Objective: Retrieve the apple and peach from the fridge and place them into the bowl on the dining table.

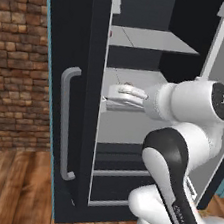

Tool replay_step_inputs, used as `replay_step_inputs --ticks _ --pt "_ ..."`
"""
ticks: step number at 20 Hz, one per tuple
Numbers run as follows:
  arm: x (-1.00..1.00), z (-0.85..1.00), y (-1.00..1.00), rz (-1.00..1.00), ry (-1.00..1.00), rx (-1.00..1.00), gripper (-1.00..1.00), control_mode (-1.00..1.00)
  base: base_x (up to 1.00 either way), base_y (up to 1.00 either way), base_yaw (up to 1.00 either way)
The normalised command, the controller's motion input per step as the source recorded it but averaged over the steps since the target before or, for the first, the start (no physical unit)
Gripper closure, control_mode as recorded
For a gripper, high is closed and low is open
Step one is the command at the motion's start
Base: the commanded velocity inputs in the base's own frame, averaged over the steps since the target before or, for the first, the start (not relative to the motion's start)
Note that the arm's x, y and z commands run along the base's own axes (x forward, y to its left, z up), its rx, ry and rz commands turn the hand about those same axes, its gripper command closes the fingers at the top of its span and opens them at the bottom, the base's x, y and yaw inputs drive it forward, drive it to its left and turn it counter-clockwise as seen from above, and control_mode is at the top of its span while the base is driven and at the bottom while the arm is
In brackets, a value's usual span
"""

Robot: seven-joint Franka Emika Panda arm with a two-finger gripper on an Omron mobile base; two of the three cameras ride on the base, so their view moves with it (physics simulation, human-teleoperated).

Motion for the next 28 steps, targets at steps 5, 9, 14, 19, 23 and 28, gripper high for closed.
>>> replay_step_inputs --ticks 5,9,14,19,23,28 --pt "0.14 0.0 -0.62 0.16 -0.21 0.04 -1.0 -1.0 0.0 0.0 0.0" --pt "0.51 0.0 -0.46 -0.06 -0.01 0.33 -1.0 -1.0 0.0 0.0 0.0" --pt "0.14 0.24 -0.19 -0.15 0.05 0.34 -1.0 -1.0 0.0 0.0 0.0" --pt "0.12 0.84 0.0 -0.14 0.19 0.15 -1.0 -1.0 0.0 0.0 0.0" --pt "0.0 0.45 -0.18 -0.05 0.28 0.13 -1.0 -1.0 0.0 0.0 0.0" --pt "0.0 -0.28 -0.13 0.0 0.16 0.2 -1.0 -1.0 0.0 0.0 0.0"
